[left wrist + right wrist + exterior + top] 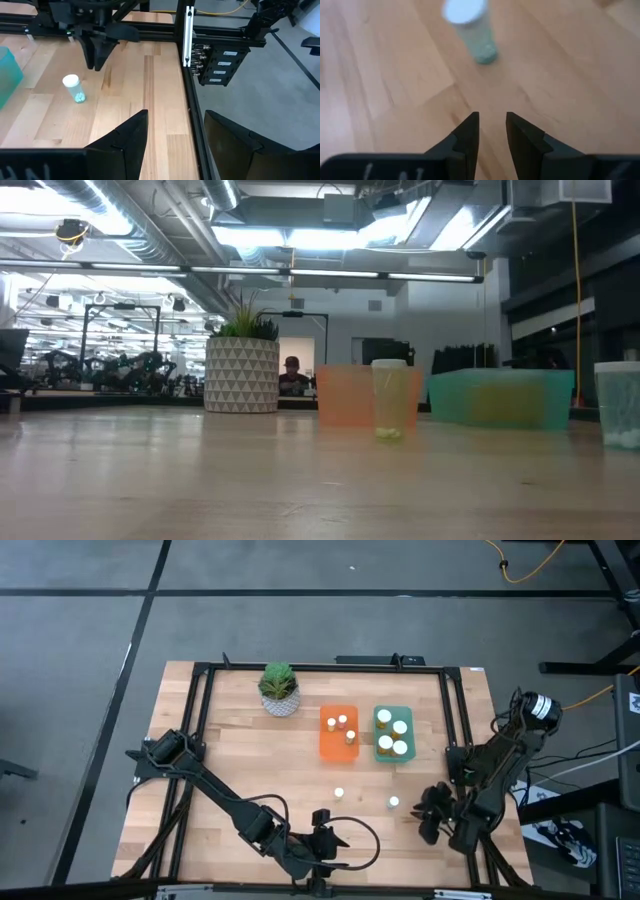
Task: Pick and place medicine bottles into bin by pill shape (circle, oval)
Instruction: Adjust the small blue bottle
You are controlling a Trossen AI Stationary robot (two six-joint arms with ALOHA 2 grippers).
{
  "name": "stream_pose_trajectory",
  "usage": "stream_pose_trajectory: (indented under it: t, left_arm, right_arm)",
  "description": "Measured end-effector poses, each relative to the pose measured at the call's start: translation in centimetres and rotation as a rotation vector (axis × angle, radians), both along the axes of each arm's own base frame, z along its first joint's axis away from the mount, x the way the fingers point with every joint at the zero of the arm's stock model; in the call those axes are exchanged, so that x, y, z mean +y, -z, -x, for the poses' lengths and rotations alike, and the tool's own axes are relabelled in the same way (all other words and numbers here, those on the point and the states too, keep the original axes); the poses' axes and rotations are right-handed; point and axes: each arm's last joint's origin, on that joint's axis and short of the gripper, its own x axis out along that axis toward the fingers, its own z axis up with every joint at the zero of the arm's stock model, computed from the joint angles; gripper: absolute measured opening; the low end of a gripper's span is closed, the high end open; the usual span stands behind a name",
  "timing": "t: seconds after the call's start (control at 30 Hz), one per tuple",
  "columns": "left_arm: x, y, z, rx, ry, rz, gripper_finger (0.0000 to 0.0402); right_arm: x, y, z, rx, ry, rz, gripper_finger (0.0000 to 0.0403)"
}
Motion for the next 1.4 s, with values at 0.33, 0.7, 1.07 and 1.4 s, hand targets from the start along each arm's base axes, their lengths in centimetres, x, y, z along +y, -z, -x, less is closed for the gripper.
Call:
stream_pose_trajectory:
  t: [0.33,0.7,1.07,1.4]
  left_arm:
    - [0.5,0.2,-0.2,0.015,-0.012,-0.011,0.0187]
    - [0.8,0.2,-0.4,0.019,-0.020,-0.013,0.0187]
    - [0.8,0.2,-0.4,0.020,-0.015,-0.020,0.0187]
    - [0.8,0.2,-0.4,0.020,-0.015,-0.020,0.0187]
  right_arm:
    - [0.2,-0.2,-1.7,-0.027,-0.173,0.140,0.0081]
    - [-0.5,0.4,-3.6,0.014,-0.170,0.162,0.0080]
    - [-1.0,0.6,-5.1,0.040,-0.203,0.148,0.0080]
    - [-1.9,0.6,-6.2,0.055,-0.220,0.179,0.0080]
